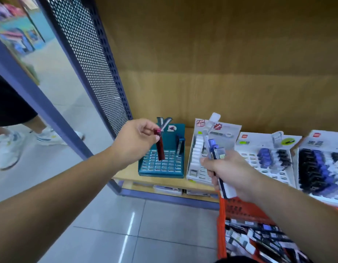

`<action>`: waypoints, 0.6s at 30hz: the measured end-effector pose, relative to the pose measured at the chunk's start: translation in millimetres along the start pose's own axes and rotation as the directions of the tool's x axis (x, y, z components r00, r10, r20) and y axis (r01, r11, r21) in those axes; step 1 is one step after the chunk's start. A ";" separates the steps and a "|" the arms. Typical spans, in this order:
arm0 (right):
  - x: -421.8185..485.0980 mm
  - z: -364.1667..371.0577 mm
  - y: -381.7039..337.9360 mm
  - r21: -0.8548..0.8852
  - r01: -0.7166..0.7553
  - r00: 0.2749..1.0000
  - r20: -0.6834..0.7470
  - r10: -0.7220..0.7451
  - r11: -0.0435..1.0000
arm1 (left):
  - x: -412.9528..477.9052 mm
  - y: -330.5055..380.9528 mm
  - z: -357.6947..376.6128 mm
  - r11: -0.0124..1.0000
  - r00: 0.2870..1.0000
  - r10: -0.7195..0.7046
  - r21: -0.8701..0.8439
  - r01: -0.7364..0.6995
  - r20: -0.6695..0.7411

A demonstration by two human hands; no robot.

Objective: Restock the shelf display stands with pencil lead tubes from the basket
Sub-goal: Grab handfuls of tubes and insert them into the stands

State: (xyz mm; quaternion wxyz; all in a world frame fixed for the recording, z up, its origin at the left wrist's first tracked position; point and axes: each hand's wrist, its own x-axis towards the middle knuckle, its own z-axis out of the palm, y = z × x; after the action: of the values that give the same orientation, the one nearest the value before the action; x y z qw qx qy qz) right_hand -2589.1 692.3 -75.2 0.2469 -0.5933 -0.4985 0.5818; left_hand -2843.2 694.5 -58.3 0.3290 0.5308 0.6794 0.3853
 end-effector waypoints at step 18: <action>77.0 29.1 12.0 -0.141 0.095 0.994 -0.042 -0.102 0.985 | 53.2 -69.8 40.7 0.997 0.996 0.052 0.066 -0.048 -0.067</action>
State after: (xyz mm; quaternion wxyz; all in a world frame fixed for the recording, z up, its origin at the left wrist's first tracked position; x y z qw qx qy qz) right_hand -2626.1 747.0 -125.8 0.2458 -0.5976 -0.5603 0.5181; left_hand -2852.7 743.7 -141.0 0.2783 0.5445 0.6889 0.3893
